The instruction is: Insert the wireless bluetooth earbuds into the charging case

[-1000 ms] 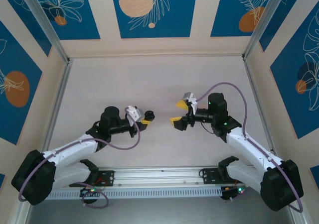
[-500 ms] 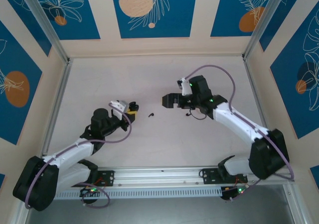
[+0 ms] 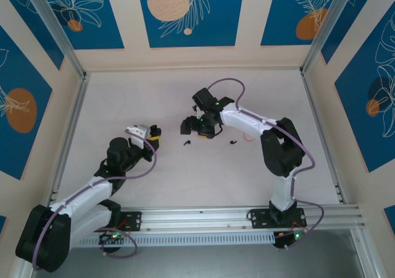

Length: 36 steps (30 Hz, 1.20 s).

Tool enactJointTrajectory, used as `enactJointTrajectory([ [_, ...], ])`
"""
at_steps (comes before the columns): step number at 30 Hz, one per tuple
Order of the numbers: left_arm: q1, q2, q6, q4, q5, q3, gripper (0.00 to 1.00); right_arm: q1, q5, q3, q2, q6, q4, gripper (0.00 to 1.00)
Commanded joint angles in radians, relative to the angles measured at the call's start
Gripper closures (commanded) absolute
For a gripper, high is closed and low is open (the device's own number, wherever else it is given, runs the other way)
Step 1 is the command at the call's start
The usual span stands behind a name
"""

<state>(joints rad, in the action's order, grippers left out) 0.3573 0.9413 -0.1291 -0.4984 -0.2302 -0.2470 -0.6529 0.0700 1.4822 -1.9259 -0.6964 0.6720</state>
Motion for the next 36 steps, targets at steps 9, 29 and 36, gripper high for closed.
enactJointTrajectory([
  [9, -0.032, -0.004, 0.01, 0.008, -0.009, -0.001, 0.81, -0.011, -0.004, 0.151, -0.184, -0.037, 0.104, 0.46],
  [29, -0.033, -0.031, 0.029, 0.016, -0.024, -0.006, 0.81, -0.047, -0.019, 0.248, -0.299, -0.011, 0.154, 0.6],
  [36, -0.033, -0.043, 0.031, 0.018, -0.026, -0.002, 0.81, -0.057, -0.066, 0.285, -0.337, 0.012, 0.202, 0.65],
])
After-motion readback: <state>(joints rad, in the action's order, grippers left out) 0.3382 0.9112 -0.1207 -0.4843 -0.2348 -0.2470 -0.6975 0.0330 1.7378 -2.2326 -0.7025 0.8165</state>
